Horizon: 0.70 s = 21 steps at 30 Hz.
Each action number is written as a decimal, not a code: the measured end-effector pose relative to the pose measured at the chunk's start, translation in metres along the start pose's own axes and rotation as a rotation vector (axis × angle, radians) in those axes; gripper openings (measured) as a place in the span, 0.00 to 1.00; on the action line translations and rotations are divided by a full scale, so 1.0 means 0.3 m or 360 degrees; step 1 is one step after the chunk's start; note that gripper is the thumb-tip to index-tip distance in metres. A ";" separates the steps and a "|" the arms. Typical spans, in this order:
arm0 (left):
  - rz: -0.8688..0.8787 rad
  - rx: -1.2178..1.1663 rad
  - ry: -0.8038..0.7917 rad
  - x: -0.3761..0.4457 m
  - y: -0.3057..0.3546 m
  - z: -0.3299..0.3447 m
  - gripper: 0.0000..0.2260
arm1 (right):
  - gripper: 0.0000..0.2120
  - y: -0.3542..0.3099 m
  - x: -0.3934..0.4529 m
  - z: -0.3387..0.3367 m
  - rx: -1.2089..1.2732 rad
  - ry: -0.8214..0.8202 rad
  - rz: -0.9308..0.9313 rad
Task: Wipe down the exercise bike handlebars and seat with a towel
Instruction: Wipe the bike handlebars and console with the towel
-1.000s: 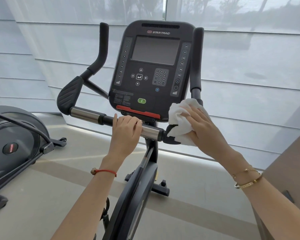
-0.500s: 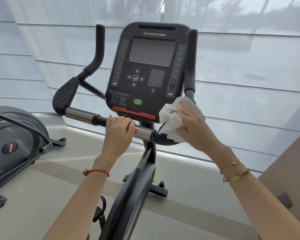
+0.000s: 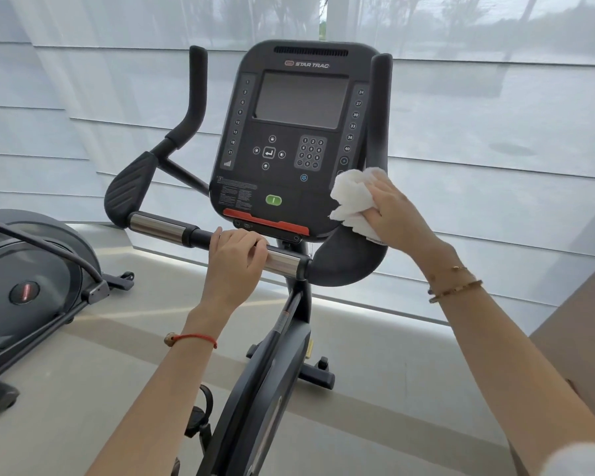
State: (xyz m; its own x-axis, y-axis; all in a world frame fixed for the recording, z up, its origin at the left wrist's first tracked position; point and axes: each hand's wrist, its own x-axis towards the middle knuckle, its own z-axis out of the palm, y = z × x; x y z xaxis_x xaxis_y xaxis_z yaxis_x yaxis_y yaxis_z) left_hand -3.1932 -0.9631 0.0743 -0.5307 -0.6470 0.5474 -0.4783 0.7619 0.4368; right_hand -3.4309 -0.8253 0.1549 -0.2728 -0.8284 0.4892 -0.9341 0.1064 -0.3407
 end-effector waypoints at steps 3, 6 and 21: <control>-0.0004 -0.0011 0.0024 -0.002 0.004 -0.004 0.18 | 0.17 -0.020 -0.022 0.024 -0.0069 0.0008 -0.0005; -0.0008 -0.0017 0.0033 -0.002 0.008 -0.003 0.18 | 0.15 -0.080 -0.120 0.041 -0.0049 0.0060 -0.0199; 0.0023 0.0040 0.0002 0.005 -0.012 -0.019 0.14 | 0.23 -0.015 -0.037 0.024 0.0050 0.0062 -0.0085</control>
State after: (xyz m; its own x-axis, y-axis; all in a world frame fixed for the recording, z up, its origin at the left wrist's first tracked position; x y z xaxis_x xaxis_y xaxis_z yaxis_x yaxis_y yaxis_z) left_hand -3.1885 -0.9666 0.0776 -0.5371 -0.6357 0.5545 -0.4878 0.7703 0.4107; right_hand -3.4220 -0.8205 0.1451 -0.2319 -0.8104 0.5380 -0.9401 0.0447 -0.3380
